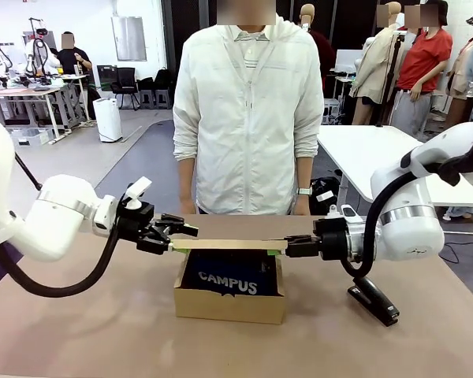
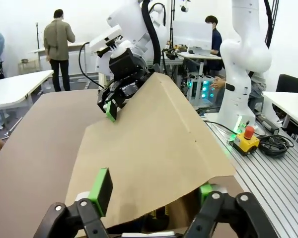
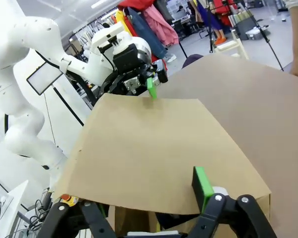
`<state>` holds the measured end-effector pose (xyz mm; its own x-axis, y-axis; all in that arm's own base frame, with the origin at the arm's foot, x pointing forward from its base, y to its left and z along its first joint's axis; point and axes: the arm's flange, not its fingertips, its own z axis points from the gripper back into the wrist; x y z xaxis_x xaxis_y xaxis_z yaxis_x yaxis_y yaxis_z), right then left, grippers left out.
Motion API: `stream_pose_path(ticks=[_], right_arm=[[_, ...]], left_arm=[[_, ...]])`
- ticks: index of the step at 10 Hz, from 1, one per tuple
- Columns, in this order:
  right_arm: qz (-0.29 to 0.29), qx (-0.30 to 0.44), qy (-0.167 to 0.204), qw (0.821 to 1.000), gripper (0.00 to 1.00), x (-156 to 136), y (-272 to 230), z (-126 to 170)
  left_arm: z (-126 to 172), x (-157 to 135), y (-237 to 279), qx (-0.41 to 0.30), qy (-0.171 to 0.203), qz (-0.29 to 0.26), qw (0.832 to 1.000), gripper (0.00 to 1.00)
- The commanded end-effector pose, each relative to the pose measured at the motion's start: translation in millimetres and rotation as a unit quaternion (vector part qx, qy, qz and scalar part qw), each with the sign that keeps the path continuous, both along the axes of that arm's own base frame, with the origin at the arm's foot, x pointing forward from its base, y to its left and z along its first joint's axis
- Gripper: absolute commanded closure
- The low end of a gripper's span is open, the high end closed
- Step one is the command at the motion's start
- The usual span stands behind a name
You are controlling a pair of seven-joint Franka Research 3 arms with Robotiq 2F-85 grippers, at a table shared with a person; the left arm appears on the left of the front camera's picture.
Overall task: Pack the items into the box.
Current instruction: Close the Mailer Box.
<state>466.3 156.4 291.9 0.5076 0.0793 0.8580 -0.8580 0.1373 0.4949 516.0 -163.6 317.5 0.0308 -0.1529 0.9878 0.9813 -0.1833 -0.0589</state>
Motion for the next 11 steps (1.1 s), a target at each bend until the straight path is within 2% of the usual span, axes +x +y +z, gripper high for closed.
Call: stream_pose_path(ticks=[1, 4, 6, 9, 10, 11], right_arm=[[-0.007, 0.005, -0.012, 1.000, 0.00, -17.5, -25.9, 6.4], [-0.060, 0.021, -0.027, 0.998, 0.00, -36.7, -67.8, 10.8], [-0.115, 0.062, -0.038, 0.991, 0.00, -41.9, -71.2, 18.4], [-0.128, 0.023, -0.046, 0.990, 0.00, -23.9, -15.6, 28.3], [-0.113, 0.004, -0.057, 0.992, 0.00, -23.6, 7.1, 28.3], [-0.103, -0.029, -0.071, 0.992, 0.00, -27.4, 22.9, 29.5]], left_arm=[[8.9, -21.4, 21.3, -0.008, -0.027, 0.038, 0.999, 0.00], [20.8, -50.7, 62.9, -0.013, -0.062, 0.109, 0.992, 0.00], [30.1, -60.4, 85.8, -0.064, -0.089, 0.117, 0.987, 0.00], [23.8, -27.7, 59.8, -0.106, -0.089, 0.114, 0.984, 0.00], [19.5, -12.9, 43.3, -0.104, -0.081, 0.108, 0.985, 0.00], [15.1, -2.6, 24.5, -0.070, -0.071, 0.103, 0.990, 0.00]])
